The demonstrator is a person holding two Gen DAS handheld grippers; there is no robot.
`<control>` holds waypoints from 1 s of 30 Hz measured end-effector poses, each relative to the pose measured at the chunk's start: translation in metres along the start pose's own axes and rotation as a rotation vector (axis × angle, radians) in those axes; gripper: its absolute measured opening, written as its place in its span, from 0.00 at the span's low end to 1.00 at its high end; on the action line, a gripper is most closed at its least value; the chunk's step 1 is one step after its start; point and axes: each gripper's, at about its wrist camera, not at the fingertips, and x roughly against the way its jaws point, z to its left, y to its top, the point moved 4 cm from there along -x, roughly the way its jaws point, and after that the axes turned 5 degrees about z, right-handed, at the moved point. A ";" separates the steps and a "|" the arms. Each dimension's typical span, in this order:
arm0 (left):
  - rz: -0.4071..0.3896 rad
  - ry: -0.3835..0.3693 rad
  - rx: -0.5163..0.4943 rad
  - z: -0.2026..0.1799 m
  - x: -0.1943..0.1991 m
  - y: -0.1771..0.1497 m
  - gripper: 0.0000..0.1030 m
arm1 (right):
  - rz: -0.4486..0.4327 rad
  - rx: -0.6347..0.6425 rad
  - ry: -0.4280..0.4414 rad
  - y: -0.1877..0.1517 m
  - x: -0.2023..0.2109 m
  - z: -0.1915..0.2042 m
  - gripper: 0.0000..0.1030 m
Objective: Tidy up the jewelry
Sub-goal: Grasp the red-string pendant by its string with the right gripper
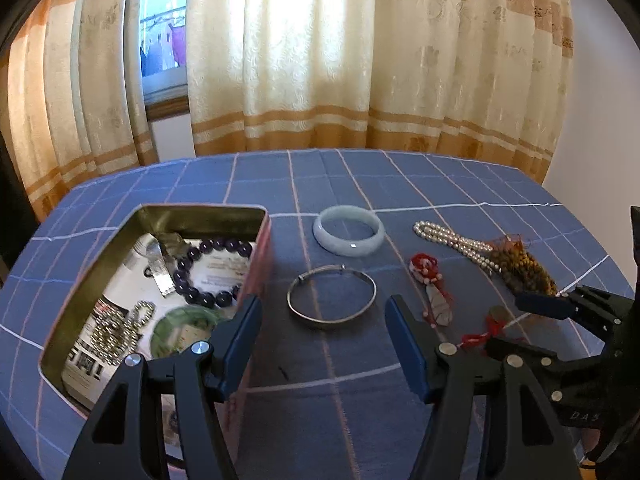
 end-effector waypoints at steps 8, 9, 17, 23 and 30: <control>0.010 -0.004 -0.012 -0.003 -0.002 -0.003 0.62 | 0.082 0.014 0.036 -0.006 -0.016 0.001 0.15; 0.011 -0.004 -0.017 -0.005 -0.003 -0.002 0.62 | 0.078 0.015 0.032 -0.006 -0.015 0.000 0.12; 0.033 -0.019 -0.057 -0.020 -0.013 0.001 0.62 | -0.037 -0.022 -0.022 0.003 0.005 -0.013 0.08; 0.077 -0.043 -0.071 -0.029 -0.031 0.006 0.61 | -0.081 -0.067 -0.019 0.010 0.009 -0.026 0.08; 0.156 -0.027 -0.129 -0.042 -0.062 0.009 0.36 | -0.100 -0.070 -0.011 0.012 0.012 -0.026 0.08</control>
